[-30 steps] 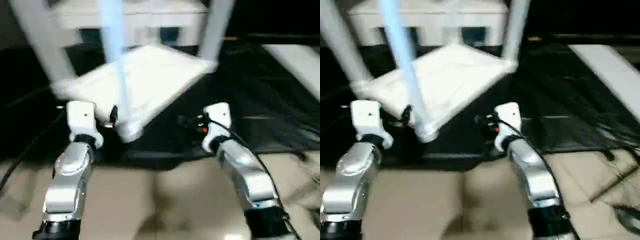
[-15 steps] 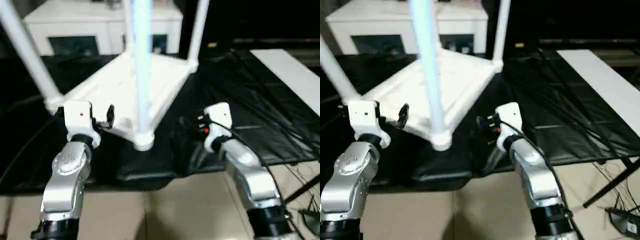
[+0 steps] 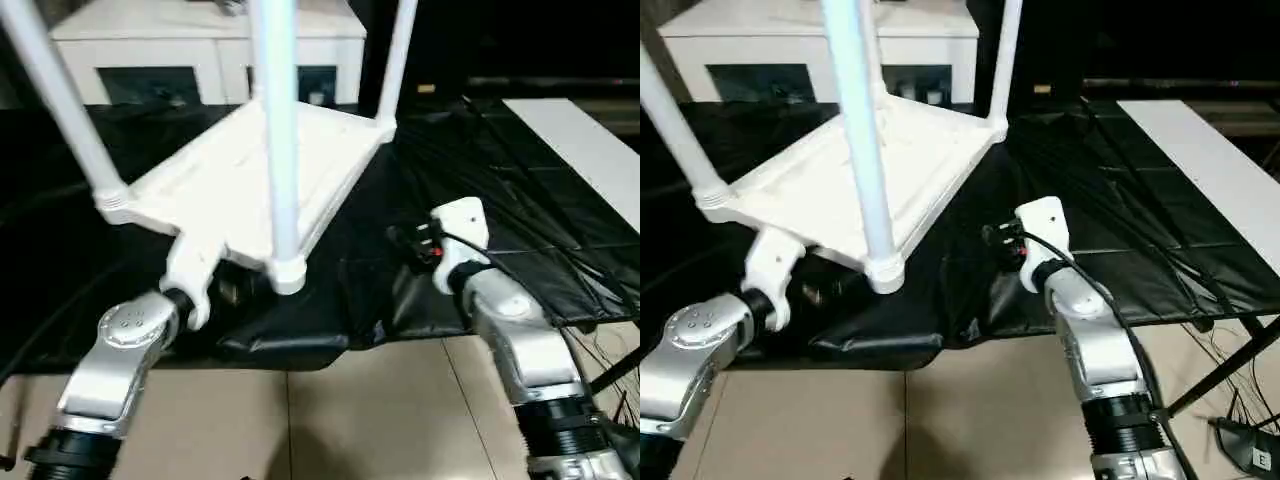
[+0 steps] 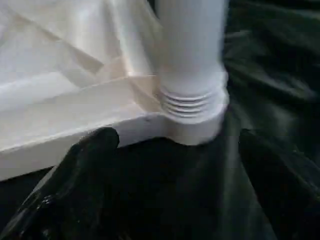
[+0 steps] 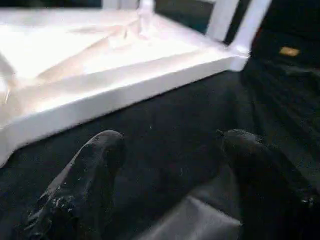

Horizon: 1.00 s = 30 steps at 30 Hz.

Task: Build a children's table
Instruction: Rotate table base

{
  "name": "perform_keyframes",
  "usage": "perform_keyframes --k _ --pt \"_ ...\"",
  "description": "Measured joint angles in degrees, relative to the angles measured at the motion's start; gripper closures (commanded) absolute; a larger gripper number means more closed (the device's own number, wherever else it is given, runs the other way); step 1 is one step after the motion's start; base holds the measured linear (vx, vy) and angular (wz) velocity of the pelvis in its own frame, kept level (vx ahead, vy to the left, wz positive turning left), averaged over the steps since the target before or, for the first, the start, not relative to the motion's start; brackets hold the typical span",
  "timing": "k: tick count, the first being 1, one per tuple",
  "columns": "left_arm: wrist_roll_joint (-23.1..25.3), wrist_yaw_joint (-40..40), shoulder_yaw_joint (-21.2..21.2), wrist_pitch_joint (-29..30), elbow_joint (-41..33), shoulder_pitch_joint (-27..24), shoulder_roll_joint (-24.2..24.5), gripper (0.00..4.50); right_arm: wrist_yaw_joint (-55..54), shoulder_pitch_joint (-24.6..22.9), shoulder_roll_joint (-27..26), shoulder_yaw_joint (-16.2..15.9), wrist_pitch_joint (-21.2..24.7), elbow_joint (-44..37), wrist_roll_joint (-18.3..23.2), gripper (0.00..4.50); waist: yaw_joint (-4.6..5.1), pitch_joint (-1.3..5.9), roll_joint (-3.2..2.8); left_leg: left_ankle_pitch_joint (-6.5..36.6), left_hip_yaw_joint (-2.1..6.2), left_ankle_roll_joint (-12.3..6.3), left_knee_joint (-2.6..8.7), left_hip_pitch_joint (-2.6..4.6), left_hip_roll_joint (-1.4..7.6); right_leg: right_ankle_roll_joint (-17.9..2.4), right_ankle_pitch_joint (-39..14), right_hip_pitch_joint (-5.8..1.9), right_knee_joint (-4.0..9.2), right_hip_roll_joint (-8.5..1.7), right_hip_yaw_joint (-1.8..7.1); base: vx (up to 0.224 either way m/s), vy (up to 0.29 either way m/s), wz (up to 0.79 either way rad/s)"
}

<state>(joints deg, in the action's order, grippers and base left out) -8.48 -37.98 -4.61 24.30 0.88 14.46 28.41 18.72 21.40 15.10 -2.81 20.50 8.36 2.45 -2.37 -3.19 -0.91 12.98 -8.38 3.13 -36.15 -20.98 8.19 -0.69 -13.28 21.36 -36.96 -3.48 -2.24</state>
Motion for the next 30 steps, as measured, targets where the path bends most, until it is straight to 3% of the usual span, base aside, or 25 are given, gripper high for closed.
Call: perform_keyframes --k 5,9,14,18,22,24,27,30 --pt "1.43 -1.33 -2.15 0.54 0.64 4.53 0.29 0.1 1.1 0.89 1.41 0.02 -0.05 1.41 -0.42 0.92 0.16 -0.02 -0.05 -0.12 -0.28 -0.15 0.0 0.02 0.22 -0.04 0.36 0.02 -0.03 0.01 -0.03 0.0 0.0 0.0" --pt "4.61 2.01 -4.29 -0.28 8.18 11.2 -4.67 0.1 -1.07 2.89 1.38 0.02 -0.08 4.03 -1.89 0.92 0.2 -0.02 -0.05 -0.84 -0.45 -0.22 0.33 -0.15 0.4 0.06 0.47 0.31 -0.02 0.08 -0.08 0.0 0.0 0.0" --pt "4.4 2.64 -5.7 -2.16 12.69 14.4 -10.04 0.1 -2.43 3.4 1.1 0.02 -0.18 5.89 -2.75 0.92 0.21 -0.02 -0.05 -1.04 -0.53 -0.42 0.46 -0.53 0.5 0.09 0.43 0.7 0.09 0.14 -0.12 0.0 0.0 0.0" --pt "4.48 1.84 -8.68 -4.14 14.64 16.14 -14.09 0.1 -2.4 3.42 0.76 -0.03 -0.26 5.91 -2.86 0.92 -0.6 -0.02 -0.06 -1.23 -0.58 -0.91 0.53 -0.73 0.57 0.09 0.43 0.7 0.42 0.15 -0.25 0.0 0.0 0.0" --pt "4.89 1.45 -12.25 -7.51 19.12 19.67 -21.69 0.1 -2.42 4.25 0.58 -0.15 -1.04 6.35 -2.89 0.92 -2.07 -0.02 -0.07 -1.38 -0.94 -1.31 0.52 -1.06 0.64 0.07 0.54 0.7 0.73 0.0 -0.28 0.0 0.0 0.0" --pt "4.94 1.64 -13.46 -10.36 21.24 22.04 -25.14 0.1 -2.45 4.64 0.4 -0.27 -1.14 6.49 -2.98 0.92 -2.3 -0.02 -0.06 -1.34 -1.2 -1.51 0.5 -1.06 0.65 0.13 0.69 0.7 0.87 -0.09 -0.19 0.0 0.0 0.0" --pt "6.34 3.57 -13.95 -14.38 25.91 26.24 -28.4 0.1 -2.56 4.89 0.4 -0.37 -1.24 6.66 -3.3 0.92 -2.06 -0.02 -0.12 -1.33 -1.3 -1.54 0.47 -1.01 0.66 0.27 0.8 0.7 0.9 -0.11 -0.13 0.0 0.0 0.0" --pt "7.84 5.0 -14.09 -17.76 29.4 28.36 -28.39 0.1 -2.72 4.87 0.68 -0.34 -1.25 6.78 -3.42 0.92 -1.15 0.03 -0.3 -1.33 -1.3 -1.39 0.49 -0.95 0.75 0.33 0.84 0.68 0.86 -0.08 -0.17 0.0 0.0 0.0"
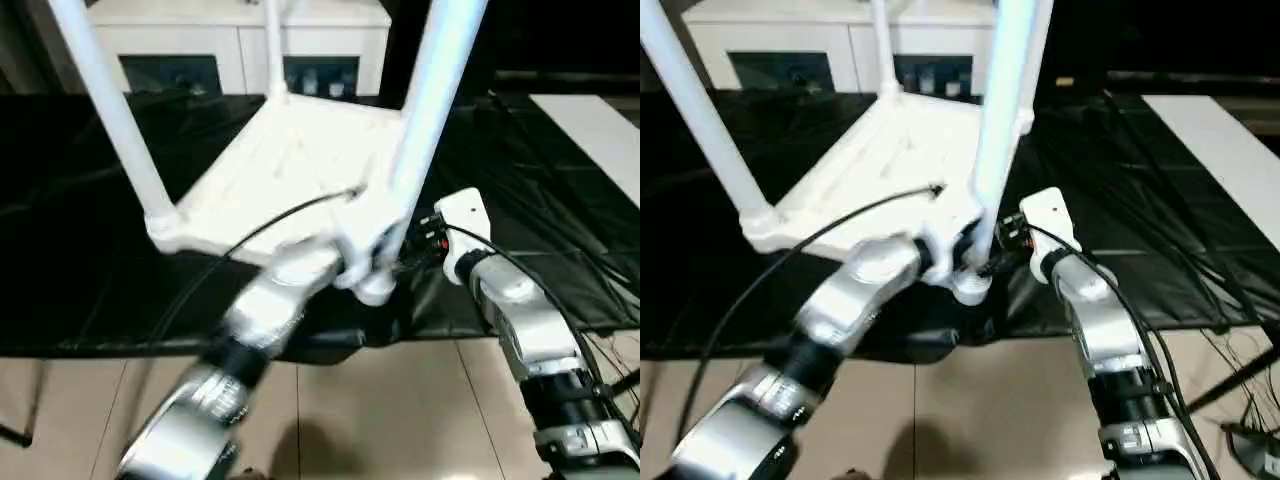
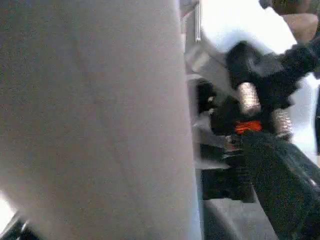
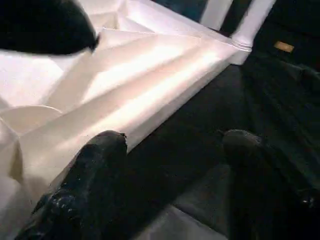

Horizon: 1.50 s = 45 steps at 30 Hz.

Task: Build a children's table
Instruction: Rotate table base

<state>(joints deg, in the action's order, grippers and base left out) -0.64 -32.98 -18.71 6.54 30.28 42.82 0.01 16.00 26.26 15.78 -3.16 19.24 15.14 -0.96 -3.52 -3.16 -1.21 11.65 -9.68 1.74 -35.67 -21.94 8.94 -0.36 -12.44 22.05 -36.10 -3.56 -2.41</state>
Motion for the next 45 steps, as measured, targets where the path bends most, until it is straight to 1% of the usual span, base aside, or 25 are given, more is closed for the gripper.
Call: perform_keyframes --k 2,4,6,8,10,12,13,17,19,23,24,25,26,30,33,34,37,38,39,41,42,43,44,45 --pt "0.47 -0.78 -0.37 -0.83 0.45 0.31 1.04 0.1 0.04 -0.09 0.04 -0.02 0.0 0.28 0.0 0.92 0.42 -0.01 -0.14 -0.03 0.0 0.07 0.01 0.01 0.05 0.06 0.04 0.0 -0.02 0.04 0.0 0.0 0.0 0.0" --pt "0.99 -4.18 -0.83 -0.76 0.97 0.55 4.78 0.1 0.12 -0.54 0.33 0.02 -0.12 0.27 0.03 0.92 0.81 0.06 -0.29 -0.07 0.0 0.13 0.03 0.06 0.15 0.06 0.05 0.0 -0.05 0.13 -0.02 0.0 0.0 0.0" --pt "1.24 -8.05 -0.98 -0.8 2.54 0.57 8.29 0.1 0.3 -1.38 1.13 0.44 -0.17 0.27 0.04 0.92 0.84 0.01 -0.44 -0.08 -0.01 0.19 0.04 0.06 0.24 0.06 0.04 0.01 -0.06 0.16 -0.09 0.0 0.0 0.0" --pt "1.92 -12.1 -1.95 -1.48 5.01 1.14 10.48 0.1 1.33 -1.79 1.42 0.39 -0.17 0.26 0.1 0.92 0.78 -0.08 -0.65 -0.05 -0.05 0.24 0.04 0.04 0.24 0.06 0.05 0.01 -0.05 0.15 -0.08 0.0 0.0 0.0" --pt "3.3 -15.49 -3.2 -3.01 8.53 3.08 12.07 0.1 3.03 -2.19 1.88 0.16 -0.06 0.21 0.19 0.92 0.51 -0.2 -0.86 -0.03 -0.11 0.28 0.03 -0.03 0.23 0.04 0.09 0.02 0.0 0.12 -0.06 0.0 0.0 0.0" --pt "4.62 -17.49 -4.35 -4.8 12.13 5.71 12.29 0.1 5.83 -2.4 3.66 -0.79 0.17 -0.35 0.53 0.92 -0.09 -0.21 -1.06 -0.05 -0.19 0.21 0.0 -0.07 0.21 0.04 0.09 0.01 0.03 0.05 -0.07 0.0 0.0 0.0" --pt "5.3 -18.05 -4.74 -5.42 14.22 7.04 12.54 0.26 7.29 -2.48 4.85 -1.35 0.17 -0.99 0.66 0.92 -0.15 -0.22 -1.14 -0.07 -0.21 0.17 0.01 -0.11 0.21 0.05 0.1 0.01 0.06 0.03 -0.07 0.0 0.0 0.0" --pt "7.35 -17.85 -5.04 -7.03 20.05 10.03 12.48 0.58 12.39 -3.61 9.26 -1.86 0.5 -2.18 1.18 0.92 -0.18 -0.15 -1.24 -0.12 -0.26 0.06 0.01 -0.06 0.21 0.06 0.11 -0.03 0.06 0.0 -0.08 0.0 0.0 0.0" --pt "9.34 -17.12 -6.48 -7.63 24.13 11.46 11.95 0.79 16.89 -4.93 12.34 -3.09 0.94 -3.8 1.22 0.92 -0.13 -0.17 -1.36 -0.21 -0.26 -0.08 0.0 -0.06 0.22 0.06 0.13 -0.03 0.06 0.0 -0.08 0.0 0.0 0.0" --pt "11.88 -16.65 -8.34 -8.29 29.06 12.37 11.29 1.15 22.92 -6.58 16.15 -4.81 2.06 -5.98 1.24 0.92 0.28 -0.17 -1.41 -0.25 -0.26 -0.13 0.01 -0.02 0.25 0.06 0.15 -0.02 0.05 0.02 -0.09 0.0 0.0 0.0" --pt "12.38 -16.72 -8.76 -8.49 30.13 12.68 11.07 1.15 23.78 -6.7 16.83 -5.04 2.24 -6.11 1.24 0.92 0.36 -0.17 -1.42 -0.25 -0.26 -0.14 0.0 -0.03 0.26 0.06 0.17 -0.02 0.05 0.02 -0.09 0.0 0.0 0.0" --pt "13.1 -16.88 -9.13 -8.79 32.02 13.48 10.63 1.3 24.72 -6.94 17.84 -5.31 2.68 -6.4 1.27 0.92 0.33 -0.17 -1.42 -0.26 -0.26 -0.14 0.0 -0.03 0.26 0.05 0.17 -0.02 0.05 0.02 -0.1 0.0 0.0 0.0" --pt "13.5 -16.89 -9.16 -9.06 32.91 13.83 10.55 1.3 25.12 -7.09 18.34 -5.31 2.76 -6.58 1.27 0.92 0.35 -0.17 -1.44 -0.26 -0.26 -0.14 0.0 -0.03 0.26 0.05 0.17 -0.02 0.05 0.02 -0.1 0.0 0.0 0.0" --pt "15.01 -16.78 -9.25 -9.25 36.05 15.09 10.24 1.76 25.82 -7.16 18.7 -5.28 2.95 -7.45 1.32 0.92 0.36 -0.15 -1.47 -0.26 -0.26 -0.15 0.0 -0.03 0.26 0.04 0.18 -0.02 0.05 0.02 -0.1 0.0 0.0 0.0" --pt "15.6 -16.14 -9.25 -9.29 36.99 15.68 10.19 1.88 25.95 -7.16 18.69 -5.28 3.15 -7.76 1.32 0.92 0.18 -0.15 -1.49 -0.26 -0.26 -0.16 0.0 -0.04 0.26 0.04 0.18 -0.02 0.06 0.02 -0.1 0.0 0.0 0.0" --pt "15.79 -15.81 -9.25 -9.28 37.35 15.76 10.21 2.13 25.98 -7.17 18.7 -5.28 3.19 -7.78 1.32 0.92 0.15 -0.15 -1.49 -0.26 -0.26 -0.16 0.0 -0.04 0.26 0.04 0.18 -0.02 0.06 0.02 -0.1 0.0 0.0 0.0" --pt "16.29 -15.1 -9.25 -8.99 38.69 16.06 10.07 2.21 26.32 -7.18 18.7 -5.28 3.41 -7.93 1.33 0.92 0.13 -0.15 -1.49 -0.26 -0.26 -0.16 0.0 -0.04 0.26 0.04 0.18 -0.02 0.06 0.02 -0.11 0.0 0.0 0.0" --pt "16.43 -15.03 -9.23 -8.62 39.12 16.28 9.98 2.26 26.43 -7.18 18.69 -5.28 3.67 -8.09 1.33 0.92 0.13 -0.15 -1.49 -0.26 -0.26 -0.16 0.0 -0.04 0.26 0.04 0.18 -0.02 0.06 0.02 -0.12 0.0 0.0 0.0" --pt "16.59 -15.02 -9.14 -7.81 39.79 16.64 9.9 2.56 26.43 -7.18 18.69 -5.28 3.76 -8.25 1.4 0.92 0.13 -0.15 -1.49 -0.26 -0.26 -0.16 0.0 -0.04 0.26 0.04 0.18 -0.02 0.06 0.02 -0.11 0.0 0.0 0.0" --pt "16.58 -15.39 -8.51 -6.46 40.01 17.05 9.89 2.64 26.38 -7.17 18.54 -5.25 3.76 -8.26 1.49 0.92 0.13 -0.15 -1.49 -0.27 -0.25 -0.16 0.0 -0.04 0.27 0.03 0.18 -0.02 0.06 0.01 -0.11 0.0 0.0 0.0" --pt "16.54 -15.99 -8.14 -5.75 40.01 17.33 9.87 2.82 26.35 -7.17 18.44 -5.24 3.76 -8.26 1.65 0.92 0.12 -0.15 -1.49 -0.26 -0.25 -0.16 0.0 -0.04 0.26 0.03 0.18 -0.02 0.07 0.01 -0.1 0.0 0.0 0.0" --pt "16.52 -16.66 -7.96 -5.01 40.01 17.68 9.85 2.82 26.32 -7.16 18.31 -5.24 3.76 -8.26 1.77 0.92 0.12 -0.15 -1.49 -0.27 -0.26 -0.16 0.0 -0.04 0.26 0.03 0.18 -0.02 0.07 0.01 -0.11 0.0 0.0 0.0" --pt "16.31 -17.08 -7.59 -4.32 40.0 17.83 9.8 2.99 26.28 -7.16 18.13 -5.24 3.76 -8.26 1.83 0.92 0.11 -0.15 -1.49 -0.26 -0.26 -0.16 0.0 -0.04 0.26 0.03 0.18 -0.02 0.07 0.01 -0.1 0.0 0.0 0.0" --pt "16.12 -17.46 -7.36 -3.96 39.99 17.86 9.75 3.06 26.28 -7.17 18.01 -5.25 3.76 -8.26 1.84 0.92 0.11 -0.15 -1.49 -0.26 -0.26 -0.16 0.0 -0.04 0.26 0.03 0.18 -0.02 0.07 0.01 -0.1 0.0 0.0 0.0"
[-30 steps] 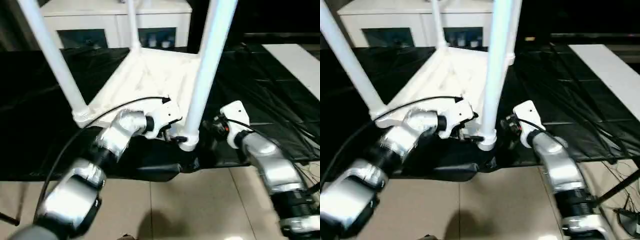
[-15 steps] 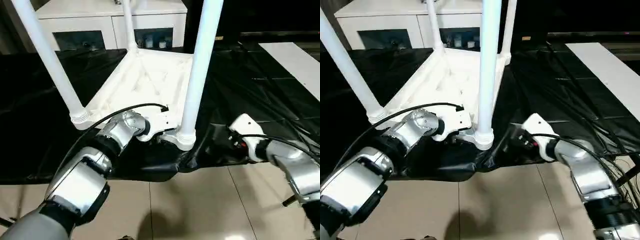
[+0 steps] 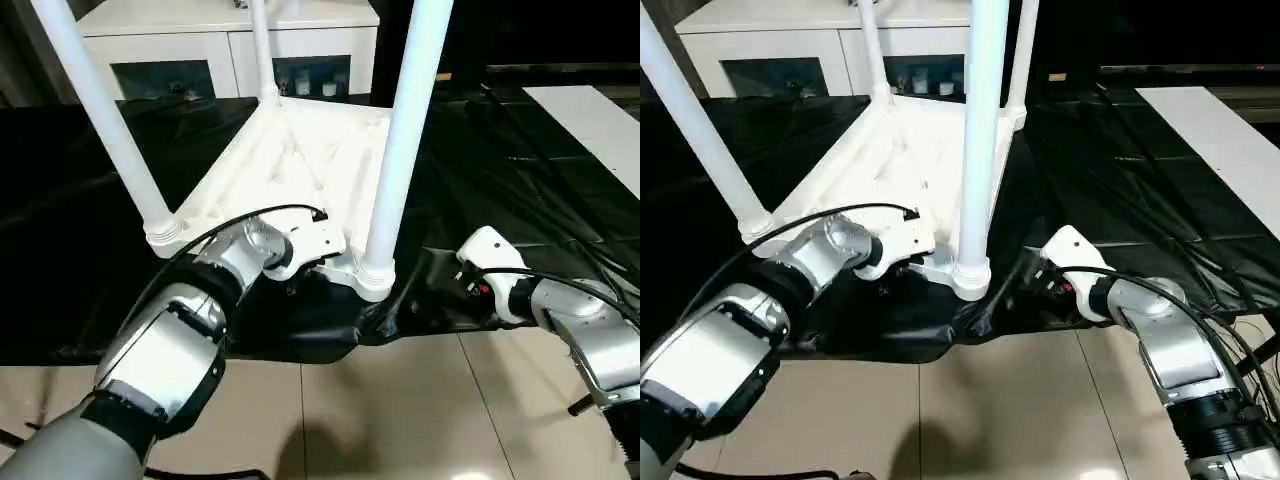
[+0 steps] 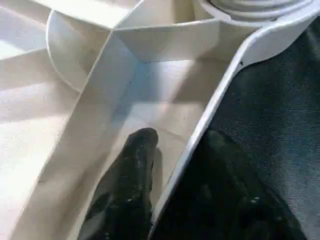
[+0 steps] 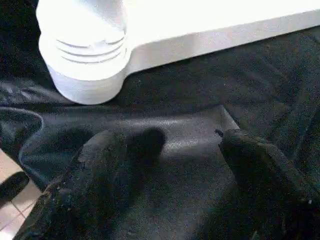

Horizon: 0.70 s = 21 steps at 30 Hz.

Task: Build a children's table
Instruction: Rotate table base

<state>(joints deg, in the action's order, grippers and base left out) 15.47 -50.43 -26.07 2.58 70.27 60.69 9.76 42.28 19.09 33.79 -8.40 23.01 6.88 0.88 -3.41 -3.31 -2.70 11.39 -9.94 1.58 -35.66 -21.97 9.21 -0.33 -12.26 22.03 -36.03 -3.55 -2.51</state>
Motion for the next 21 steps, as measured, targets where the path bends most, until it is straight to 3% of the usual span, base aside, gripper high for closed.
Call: perform_keyframes --k 7,15,16,18,21 --pt "-0.76 -2.35 1.34 3.93 -1.69 -0.08 -0.05 3.39 -1.27 0.0 -1.67 0.0 0.0 0.01 -0.03 0.92 0.4 0.0 -0.08 0.01 -0.01 -0.02 0.01 0.0 0.0 -0.01 0.0 0.0 0.09 0.0 0.01 0.0 0.0 0.0" --pt "-4.32 -2.32 5.52 11.42 -12.06 -5.69 1.93 3.73 -4.58 0.02 -3.46 0.56 -0.04 0.18 -0.24 0.92 1.92 -0.04 -0.24 0.01 -0.01 -0.01 0.06 0.02 0.08 -0.01 0.01 0.03 0.1 0.08 0.02 0.0 0.0 0.0" --pt "-4.52 -2.19 5.95 13.16 -14.89 -7.05 2.55 3.78 -4.9 0.22 -3.79 0.58 -0.04 0.24 -0.3 0.92 2.07 -0.04 -0.23 0.01 -0.02 -0.01 0.1 0.03 0.09 -0.01 0.01 0.04 0.12 0.09 0.02 0.0 0.0 0.0" --pt "-4.63 -1.16 7.83 18.53 -27.6 -14.15 5.46 3.87 -6.27 0.65 -5.2 0.91 -0.1 0.49 -0.41 0.92 2.82 -0.06 -0.19 0.01 -0.04 -0.01 0.2 -0.03 0.21 -0.02 0.01 0.04 0.16 0.13 -0.06 0.0 0.0 0.0" --pt "-4.6 0.09 9.14 22.63 -35.73 -18.54 6.99 3.97 -7.32 0.82 -5.98 1.2 -0.13 0.88 -0.48 0.92 3.25 -0.07 -0.18 0.0 -0.05 0.0 0.21 0.0 0.26 -0.02 0.01 0.21 0.17 0.15 -0.1 0.0 0.0 0.0"
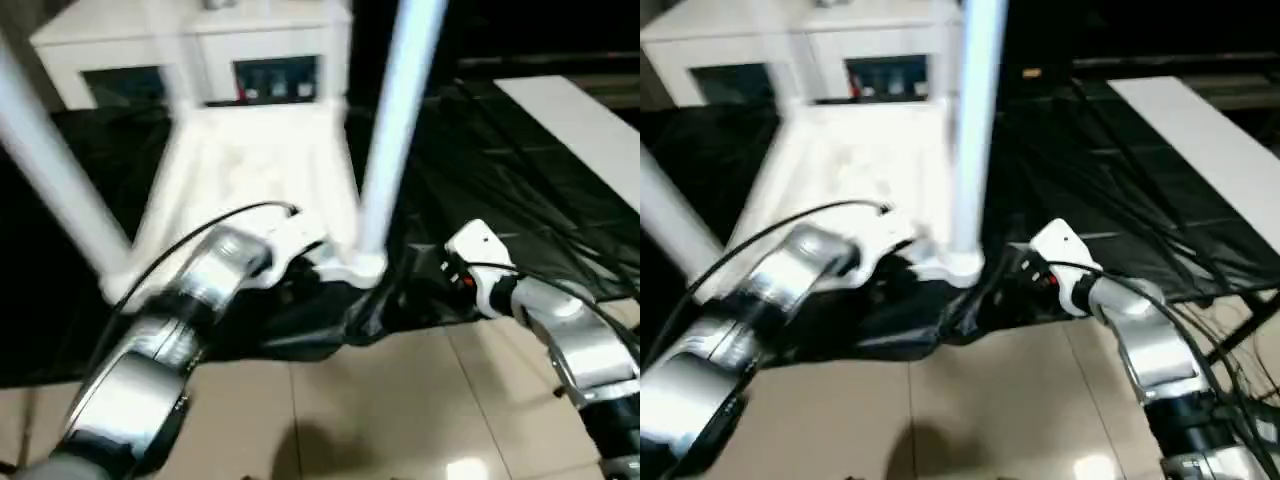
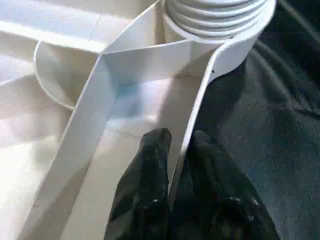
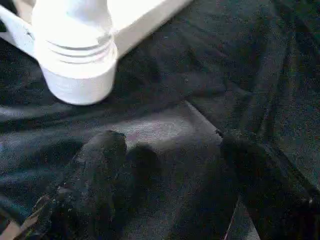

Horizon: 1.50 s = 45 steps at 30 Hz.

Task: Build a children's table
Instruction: Rotate table base

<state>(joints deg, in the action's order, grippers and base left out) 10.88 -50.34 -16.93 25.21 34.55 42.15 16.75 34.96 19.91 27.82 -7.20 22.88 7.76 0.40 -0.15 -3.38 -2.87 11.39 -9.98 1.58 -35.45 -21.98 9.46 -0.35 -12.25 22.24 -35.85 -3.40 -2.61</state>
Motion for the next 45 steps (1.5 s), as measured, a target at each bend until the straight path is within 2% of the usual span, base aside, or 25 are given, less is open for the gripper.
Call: perform_keyframes --k 3,6,9,11,13,15,18,23,32,33,37,39,43,45 --pt "-0.15 0.89 0.93 0.65 -5.31 -3.47 0.92 4.05 -1.12 0.31 -1.31 -0.01 -0.02 1.51 -0.02 0.92 -0.09 -0.07 0.14 0.0 -0.01 0.0 0.01 -0.06 0.0 0.0 0.0 0.07 0.02 0.01 0.0 0.0 0.0 0.0" --pt "-1.55 0.95 1.5 -1.49 -8.76 -6.51 2.04 4.18 -2.31 0.87 -2.96 -0.02 -0.02 2.75 -0.04 0.92 -0.25 -0.14 0.29 0.0 -0.04 0.0 0.01 -0.11 -0.01 0.0 0.0 0.1 0.05 0.0 0.02 0.0 0.0 0.0" --pt "-2.63 0.54 1.54 -3.19 -11.3 -8.65 2.32 4.43 -2.85 2.22 -3.55 -0.03 -0.02 4.11 -0.11 0.92 -1.11 -0.26 0.49 0.0 -0.07 0.0 0.02 -0.16 -0.03 0.0 0.0 0.13 0.07 -0.02 0.03 0.0 0.0 0.0" --pt "-3.35 0.54 1.54 -3.65 -11.22 -8.69 2.08 4.43 -3.19 2.79 -3.75 -0.03 -0.13 4.12 -0.11 0.92 -1.71 -0.39 0.69 -0.01 -0.08 0.01 0.02 -0.16 -0.02 -0.01 0.01 0.15 0.04 -0.02 0.04 0.0 0.0 0.0" --pt "-3.94 0.55 2.05 -3.78 -10.99 -8.68 1.67 4.43 -3.22 3.09 -4.13 -0.04 -0.63 4.13 -0.11 0.92 -2.04 -0.52 0.9 -0.01 -0.08 0.02 0.02 -0.18 -0.02 -0.01 0.01 0.2 0.0 -0.02 0.04 0.0 0.0 0.0" --pt "-4.73 0.58 3.07 -3.34 -10.33 -8.51 0.96 4.04 -3.22 3.1 -4.3 -0.04 -0.98 4.16 -0.11 0.92 -2.25 -0.53 0.91 -0.01 -0.13 0.01 0.01 -0.28 -0.03 -0.01 0.01 0.3 0.0 -0.03 0.08 0.0 0.0 0.0" --pt "-5.62 1.18 3.38 -3.92 -9.2 -7.55 0.67 3.81 -3.21 3.12 -4.64 -0.06 -1.1 4.16 -0.09 0.92 -2.59 -0.53 0.91 -0.01 -0.15 0.0 0.01 -0.33 -0.03 -0.01 0.01 0.39 -0.04 -0.03 0.1 0.0 0.0 0.0" --pt "-5.4 3.69 3.28 -6.91 -4.59 -5.02 -0.64 3.81 -3.21 3.19 -4.76 -0.09 -1.15 4.16 -0.08 0.92 -2.98 -0.53 0.91 -0.07 -0.15 0.09 0.01 -0.29 -0.02 -0.07 0.06 0.42 -0.17 -0.03 0.11 0.0 0.0 0.0" --pt "-4.38 4.96 2.42 -7.68 1.71 -1.75 -2.6 3.81 -3.17 3.19 -4.89 -0.19 -1.18 4.15 -0.1 0.92 -3.2 -0.52 0.9 -0.09 -0.17 0.13 -0.04 -0.27 -0.02 -0.17 0.16 0.39 -0.18 -0.03 0.13 0.0 0.0 0.0" --pt "-4.4 4.97 2.4 -7.57 2.27 -1.72 -2.75 3.63 -3.16 3.18 -4.9 -0.2 -1.18 4.15 -0.1 0.92 -3.19 -0.52 0.9 -0.09 -0.17 0.12 -0.04 -0.27 -0.02 -0.17 0.16 0.39 -0.17 -0.03 0.13 0.0 0.0 0.0" --pt "-4.42 4.95 2.41 -7.46 3.26 -1.45 -3.11 3.44 -3.16 3.18 -4.89 -0.21 -1.18 4.15 -0.15 0.92 -3.23 -0.52 0.9 -0.09 -0.17 0.12 -0.05 -0.28 -0.02 -0.17 0.16 0.4 -0.18 -0.03 0.12 0.0 0.0 0.0" --pt "-4.42 5.0 2.43 -7.47 3.48 -1.36 -3.36 3.11 -3.16 3.19 -4.89 -0.21 -1.18 4.15 -0.15 0.92 -3.24 -0.52 0.9 -0.09 -0.17 0.11 -0.05 -0.28 -0.02 -0.17 0.16 0.4 -0.17 -0.03 0.12 0.0 0.0 0.0" --pt "-4.47 4.9 2.43 -7.64 4.08 -1.06 -3.43 3.11 -3.16 3.19 -4.89 -0.23 -1.18 4.15 -0.16 0.92 -3.25 -0.52 0.9 -0.1 -0.17 0.11 -0.06 -0.27 -0.02 -0.17 0.16 0.39 -0.18 -0.04 0.12 0.0 0.0 0.0" --pt "-4.52 4.76 2.45 -7.64 4.13 -1.05 -3.41 3.41 -3.16 3.21 -4.96 -0.22 -1.19 4.15 -0.16 0.92 -3.25 -0.51 0.9 -0.1 -0.17 0.1 -0.06 -0.27 -0.02 -0.17 0.16 0.38 -0.18 -0.04 0.12 0.0 0.0 0.0"
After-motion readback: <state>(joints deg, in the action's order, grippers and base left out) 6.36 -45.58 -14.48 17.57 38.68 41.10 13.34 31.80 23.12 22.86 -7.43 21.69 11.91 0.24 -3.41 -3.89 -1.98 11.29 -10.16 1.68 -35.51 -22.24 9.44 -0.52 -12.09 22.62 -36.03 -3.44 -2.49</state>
